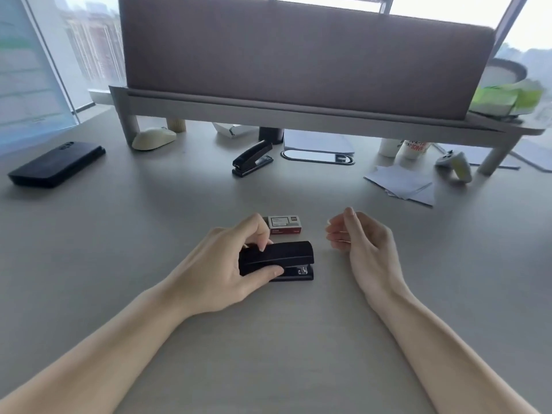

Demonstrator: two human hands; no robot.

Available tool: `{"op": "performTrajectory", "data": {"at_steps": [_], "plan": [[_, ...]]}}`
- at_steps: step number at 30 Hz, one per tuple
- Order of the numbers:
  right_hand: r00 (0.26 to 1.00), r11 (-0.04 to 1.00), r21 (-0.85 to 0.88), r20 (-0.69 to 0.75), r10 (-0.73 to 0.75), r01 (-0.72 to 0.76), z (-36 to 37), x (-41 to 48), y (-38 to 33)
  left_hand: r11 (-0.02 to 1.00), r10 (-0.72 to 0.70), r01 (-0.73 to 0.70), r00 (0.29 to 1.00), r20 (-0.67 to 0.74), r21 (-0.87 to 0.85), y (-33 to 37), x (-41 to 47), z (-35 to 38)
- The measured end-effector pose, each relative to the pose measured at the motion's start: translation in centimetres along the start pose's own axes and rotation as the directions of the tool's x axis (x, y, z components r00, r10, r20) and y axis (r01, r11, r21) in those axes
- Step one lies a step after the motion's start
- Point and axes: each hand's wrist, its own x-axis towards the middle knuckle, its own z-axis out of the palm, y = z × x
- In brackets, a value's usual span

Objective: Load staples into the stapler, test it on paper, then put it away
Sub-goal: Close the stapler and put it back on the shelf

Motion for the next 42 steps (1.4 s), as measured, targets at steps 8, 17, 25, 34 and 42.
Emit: {"op": "performTrajectory", "data": {"at_steps": [8, 17, 25, 34, 42], "plan": [[1.000, 0.999, 0.043, -0.004, 0.013, -0.013, 3.3, 4.2, -2.0, 1.000, -0.021, 0.018, 0.985, -0.172, -0.023, 1.6, 3.3, -1.5], [0.999, 0.996, 0.081, -0.019, 0.040, -0.038, 4.8, 5.0, 0.1, 0.935, -0.190, 0.272, 0.927, -0.325, 0.229, -3.6, 16.5, -2.7], [0.999, 0.994, 0.098, -0.008, 0.048, -0.047, 5.0, 5.6, 0.3, 0.835, -0.181, 0.310, 0.935, -0.306, 0.454, -8.2, 20.4, 1.8], [1.000, 0.999, 0.049, 0.014, 0.023, -0.023, 5.0, 5.3, 0.4, 0.777, 0.027, 0.202, 0.936, -0.352, 0.596, -10.0, 20.5, 2.3], [0.999, 0.999, 0.031, 0.038, 0.012, -0.013, 5.1, 5.3, 0.5, 0.761, -0.480, 0.537, 0.843, -0.241, 0.365, -10.9, 22.5, 1.8]]}}
